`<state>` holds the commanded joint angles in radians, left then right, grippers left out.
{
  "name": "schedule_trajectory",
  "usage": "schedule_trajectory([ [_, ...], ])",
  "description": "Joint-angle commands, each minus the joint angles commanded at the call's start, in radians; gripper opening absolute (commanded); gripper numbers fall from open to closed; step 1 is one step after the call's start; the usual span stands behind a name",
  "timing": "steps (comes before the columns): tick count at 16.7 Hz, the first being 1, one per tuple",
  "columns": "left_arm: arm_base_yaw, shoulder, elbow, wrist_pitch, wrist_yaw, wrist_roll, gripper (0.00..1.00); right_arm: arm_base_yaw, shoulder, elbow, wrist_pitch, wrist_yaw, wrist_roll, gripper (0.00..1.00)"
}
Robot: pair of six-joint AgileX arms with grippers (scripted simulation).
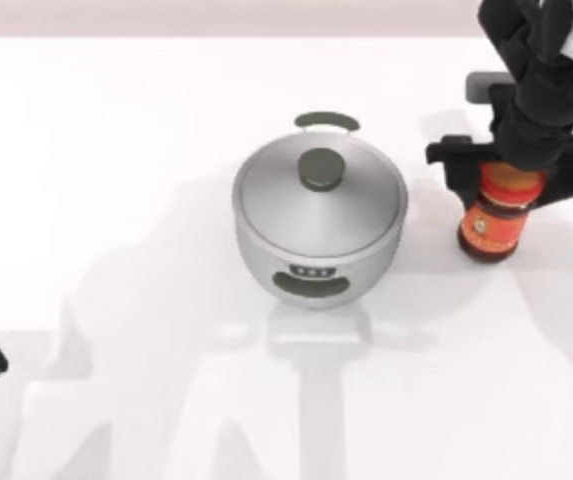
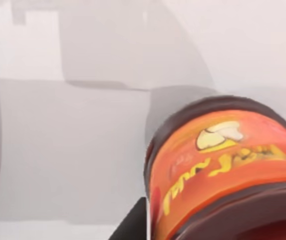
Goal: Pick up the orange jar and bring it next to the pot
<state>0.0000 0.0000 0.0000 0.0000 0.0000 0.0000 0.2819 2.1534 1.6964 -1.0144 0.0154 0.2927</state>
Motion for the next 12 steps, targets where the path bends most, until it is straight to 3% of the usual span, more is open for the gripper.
schedule_trajectory([
  [12,0.0,0.0,0.0,0.0,0.0,0.0,1.0,0.0,0.0,0.0,0.0,0.0,0.0,0.9],
])
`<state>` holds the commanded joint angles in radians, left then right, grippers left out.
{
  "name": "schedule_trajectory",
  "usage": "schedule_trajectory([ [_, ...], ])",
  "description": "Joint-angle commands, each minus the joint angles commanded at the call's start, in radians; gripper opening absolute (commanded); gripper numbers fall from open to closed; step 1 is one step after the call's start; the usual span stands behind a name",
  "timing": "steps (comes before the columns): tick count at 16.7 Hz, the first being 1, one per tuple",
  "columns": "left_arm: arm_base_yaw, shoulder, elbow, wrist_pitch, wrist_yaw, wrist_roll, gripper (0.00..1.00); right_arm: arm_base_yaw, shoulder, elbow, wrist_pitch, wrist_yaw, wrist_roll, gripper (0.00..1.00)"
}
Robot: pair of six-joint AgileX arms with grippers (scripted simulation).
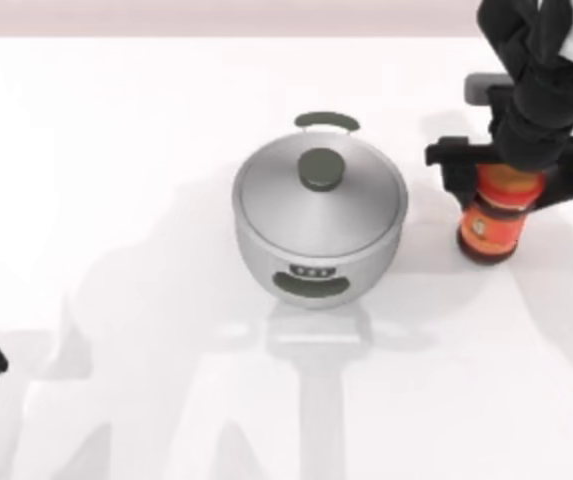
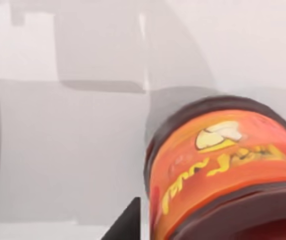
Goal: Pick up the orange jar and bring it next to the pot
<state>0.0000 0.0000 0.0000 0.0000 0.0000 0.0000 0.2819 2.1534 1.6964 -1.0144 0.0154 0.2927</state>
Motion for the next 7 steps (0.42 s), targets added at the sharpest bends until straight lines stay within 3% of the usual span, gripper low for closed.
schedule_trajectory([
  [2,0.0,0.0,0.0,0.0,0.0,0.0,1.0,0.0,0.0,0.0,0.0,0.0,0.0,1.0],
  [7,0.0,0.0,0.0,0.0,0.0,0.0,1.0,0.0,0.0,0.0,0.0,0.0,0.0,1.0],
])
